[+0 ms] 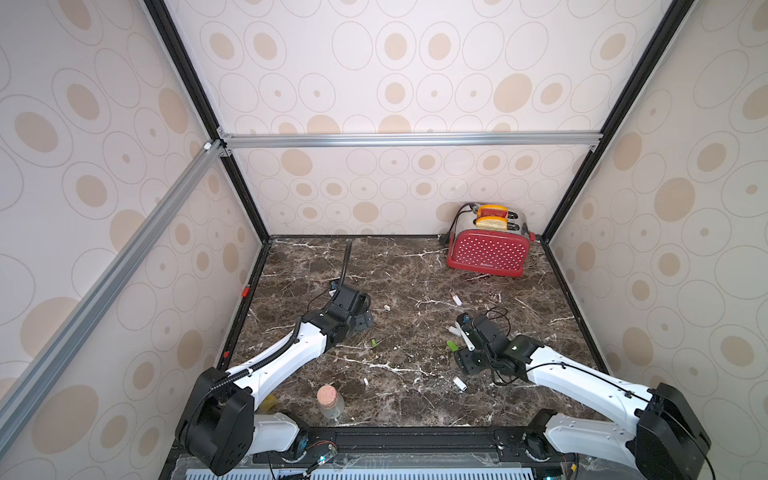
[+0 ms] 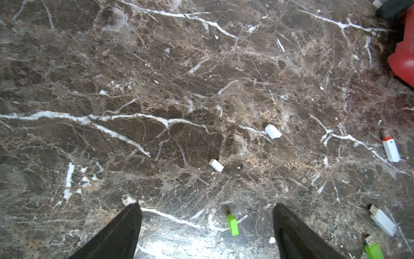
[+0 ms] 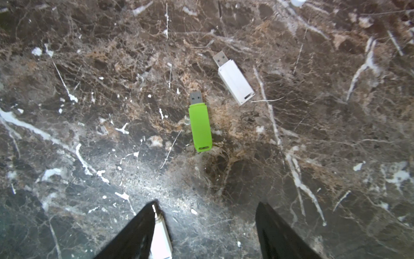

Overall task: Close the usb drive cover
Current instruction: Pick up the cover from the center of the board.

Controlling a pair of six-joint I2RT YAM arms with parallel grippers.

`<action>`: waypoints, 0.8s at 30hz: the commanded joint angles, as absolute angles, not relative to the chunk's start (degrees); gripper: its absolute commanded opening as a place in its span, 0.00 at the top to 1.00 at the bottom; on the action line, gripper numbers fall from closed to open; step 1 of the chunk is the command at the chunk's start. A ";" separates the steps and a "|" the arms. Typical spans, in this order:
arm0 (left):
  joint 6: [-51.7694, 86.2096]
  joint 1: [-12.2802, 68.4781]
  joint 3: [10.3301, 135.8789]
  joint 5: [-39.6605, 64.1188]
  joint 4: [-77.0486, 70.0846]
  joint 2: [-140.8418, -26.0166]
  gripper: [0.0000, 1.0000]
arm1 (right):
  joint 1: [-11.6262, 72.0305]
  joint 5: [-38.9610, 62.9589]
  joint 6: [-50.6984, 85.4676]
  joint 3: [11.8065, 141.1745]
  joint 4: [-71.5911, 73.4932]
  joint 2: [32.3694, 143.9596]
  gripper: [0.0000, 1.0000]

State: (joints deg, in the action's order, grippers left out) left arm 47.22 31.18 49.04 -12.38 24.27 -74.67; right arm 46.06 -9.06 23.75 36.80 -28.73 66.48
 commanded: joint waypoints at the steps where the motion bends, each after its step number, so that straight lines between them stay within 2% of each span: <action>1: 49.04 32.46 50.10 -10.82 24.83 -72.45 0.08 | 47.87 -8.63 24.54 37.16 -29.53 67.61 0.26; 7: 47.61 37.95 53.08 -12.92 29.53 -72.60 0.07 | 51.79 -9.64 26.94 35.42 -30.84 66.92 0.26; 12: 49.49 42.41 54.15 -16.41 34.25 -70.84 0.06 | 52.52 -10.32 27.98 34.42 -34.41 61.66 0.26; 16: 53.69 46.68 52.82 -19.06 37.93 -67.77 0.05 | 52.66 -8.61 28.75 33.07 -35.79 57.71 0.26; 24: 63.59 52.82 53.28 -17.70 43.69 -65.46 0.04 | 53.55 -9.06 29.30 33.61 -36.57 59.28 0.27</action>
State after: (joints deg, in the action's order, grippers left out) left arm 57.76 50.46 52.01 -16.84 39.29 -66.41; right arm 52.97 -8.86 28.53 33.95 -35.00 58.70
